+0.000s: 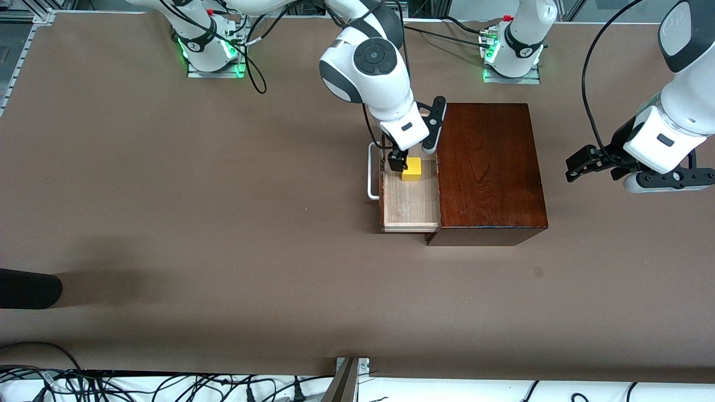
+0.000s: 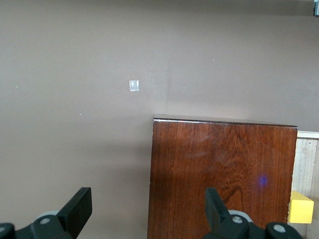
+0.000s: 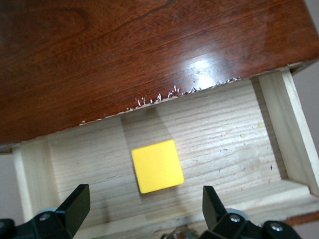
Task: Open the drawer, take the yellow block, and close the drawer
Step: 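Move the right gripper over the yellow cube in the drawer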
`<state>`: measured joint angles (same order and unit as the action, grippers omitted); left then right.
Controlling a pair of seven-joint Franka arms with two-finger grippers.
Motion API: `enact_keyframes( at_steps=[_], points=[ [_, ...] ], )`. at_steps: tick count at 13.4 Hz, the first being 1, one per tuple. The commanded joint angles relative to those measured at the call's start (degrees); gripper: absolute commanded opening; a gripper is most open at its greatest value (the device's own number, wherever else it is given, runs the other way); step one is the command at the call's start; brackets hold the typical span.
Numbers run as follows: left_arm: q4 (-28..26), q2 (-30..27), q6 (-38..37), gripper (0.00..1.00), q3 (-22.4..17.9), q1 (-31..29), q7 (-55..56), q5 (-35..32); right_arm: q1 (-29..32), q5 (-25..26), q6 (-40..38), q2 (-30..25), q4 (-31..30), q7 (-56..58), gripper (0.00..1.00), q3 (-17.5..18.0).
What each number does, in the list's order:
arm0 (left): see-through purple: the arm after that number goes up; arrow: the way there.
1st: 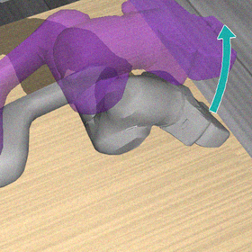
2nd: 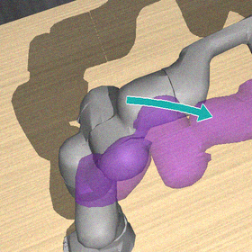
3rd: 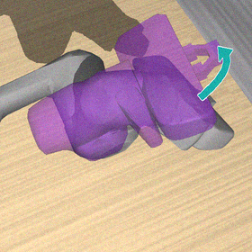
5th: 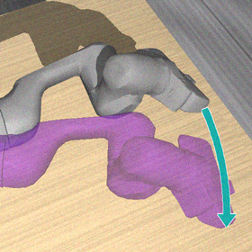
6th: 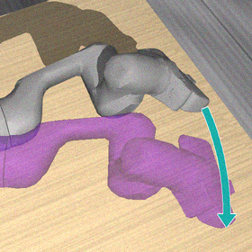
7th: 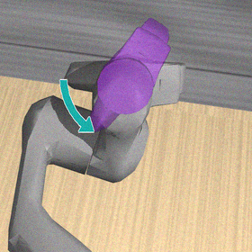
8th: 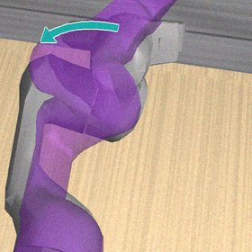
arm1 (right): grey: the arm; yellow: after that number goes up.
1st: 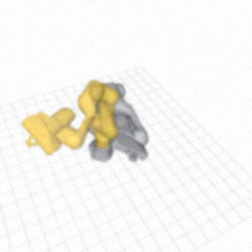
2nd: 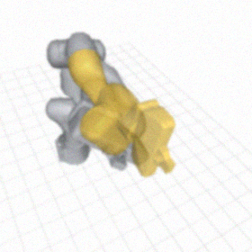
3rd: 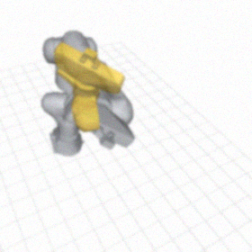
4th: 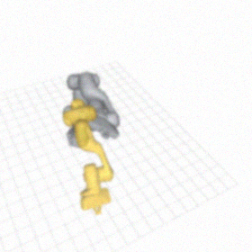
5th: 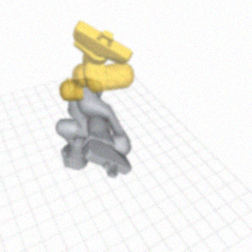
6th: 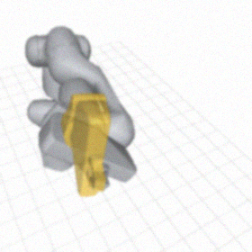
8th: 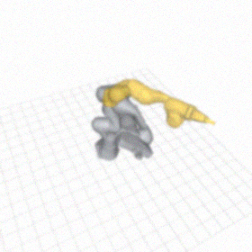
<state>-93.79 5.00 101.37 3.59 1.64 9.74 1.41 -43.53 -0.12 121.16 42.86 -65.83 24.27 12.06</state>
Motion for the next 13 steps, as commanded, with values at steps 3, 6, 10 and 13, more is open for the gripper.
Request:
enact_keyframes(
  at_steps=[3,6,10,13],
  points=[
    [2.82,1.85,-0.56,1.0,0.54,0.38,-0.51,-2.12,-0.59,2.67,3.46,3.89,2.46,4.12,1.0,-0.37],
    [2.82,2.03,-0.65,1.0,0.55,0.47,-0.68,-2.11,-1.38,3.02,5.14,5.21,2.46,4.04,1.0,-0.37],
    [2.91,2.11,-0.47,1.0,0.55,0.47,-0.69,-2.2,-1.56,3.64,5.23,6.09,2.46,3.95,1.0,-0.45],
    [4.58,3.25,-0.65,1.0,0.55,0.47,-0.6,-4.05,-1.91,4.25,6.1,7.05,2.46,3.95,1.0,-0.45]
  ],
)
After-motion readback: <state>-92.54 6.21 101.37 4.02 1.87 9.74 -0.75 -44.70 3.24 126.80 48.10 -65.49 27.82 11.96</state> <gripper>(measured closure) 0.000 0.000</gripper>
